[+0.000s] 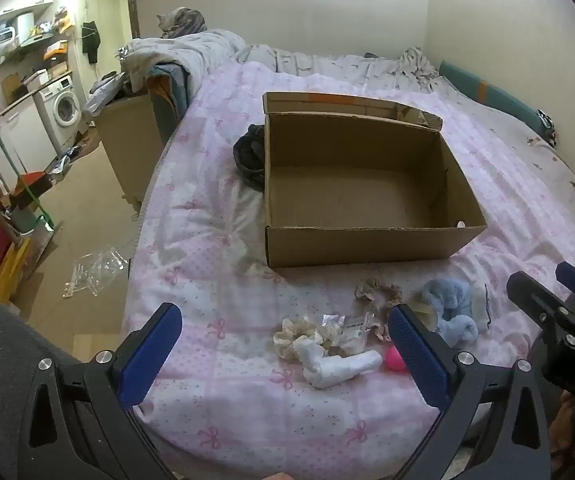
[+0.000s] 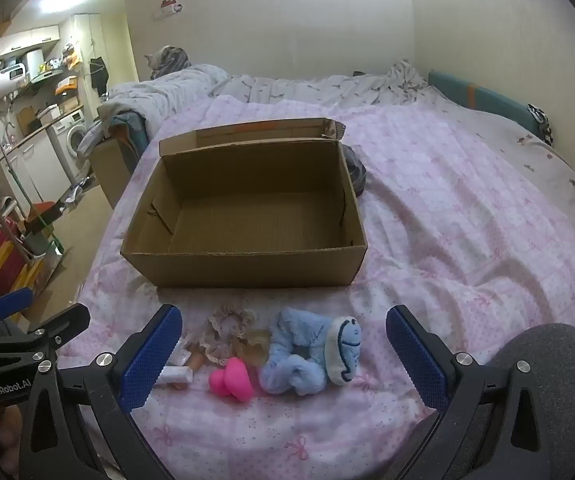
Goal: Organize soft objects
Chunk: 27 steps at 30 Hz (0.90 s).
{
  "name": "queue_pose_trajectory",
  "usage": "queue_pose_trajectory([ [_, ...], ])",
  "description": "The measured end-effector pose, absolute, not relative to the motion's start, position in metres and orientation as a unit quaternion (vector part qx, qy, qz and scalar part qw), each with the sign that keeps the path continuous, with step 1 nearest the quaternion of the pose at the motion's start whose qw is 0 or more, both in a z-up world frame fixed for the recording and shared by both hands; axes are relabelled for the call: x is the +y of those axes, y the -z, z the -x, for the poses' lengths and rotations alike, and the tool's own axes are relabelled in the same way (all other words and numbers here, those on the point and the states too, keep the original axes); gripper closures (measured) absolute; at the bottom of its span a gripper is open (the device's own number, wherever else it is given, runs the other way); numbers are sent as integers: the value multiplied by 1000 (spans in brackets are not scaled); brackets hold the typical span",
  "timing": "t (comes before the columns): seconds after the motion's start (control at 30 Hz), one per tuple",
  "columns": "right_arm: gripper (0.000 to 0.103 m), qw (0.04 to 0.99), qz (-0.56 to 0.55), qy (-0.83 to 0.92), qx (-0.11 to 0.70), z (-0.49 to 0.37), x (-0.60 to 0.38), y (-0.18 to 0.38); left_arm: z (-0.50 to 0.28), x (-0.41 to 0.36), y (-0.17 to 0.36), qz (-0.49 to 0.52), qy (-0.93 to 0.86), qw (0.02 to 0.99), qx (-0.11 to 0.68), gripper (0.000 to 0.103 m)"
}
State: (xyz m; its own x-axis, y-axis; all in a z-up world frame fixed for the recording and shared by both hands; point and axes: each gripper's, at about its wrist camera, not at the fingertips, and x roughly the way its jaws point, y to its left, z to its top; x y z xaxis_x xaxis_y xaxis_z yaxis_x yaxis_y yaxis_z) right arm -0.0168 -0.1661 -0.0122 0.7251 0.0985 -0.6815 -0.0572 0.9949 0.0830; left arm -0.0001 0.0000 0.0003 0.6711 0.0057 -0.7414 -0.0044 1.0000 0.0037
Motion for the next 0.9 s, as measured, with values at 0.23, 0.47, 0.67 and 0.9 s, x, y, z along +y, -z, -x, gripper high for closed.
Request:
queue_pose_trajectory([
  [0.23,0,929,-26,-43,366,17,-166,12,0,0,-1,-1,-4,914,406,0],
  [0.47,0,930,-26,-40,365,17,-166,12,0,1,-1,-1,-4,914,406,0],
  [0.67,0,930,-26,-41,365,17,-166,13,0,0,-1,-1,-6,914,407,0],
  [0.9,0,930,-25,-41,365,17,-166,13,0,3,1,-1,-6,913,408,0],
])
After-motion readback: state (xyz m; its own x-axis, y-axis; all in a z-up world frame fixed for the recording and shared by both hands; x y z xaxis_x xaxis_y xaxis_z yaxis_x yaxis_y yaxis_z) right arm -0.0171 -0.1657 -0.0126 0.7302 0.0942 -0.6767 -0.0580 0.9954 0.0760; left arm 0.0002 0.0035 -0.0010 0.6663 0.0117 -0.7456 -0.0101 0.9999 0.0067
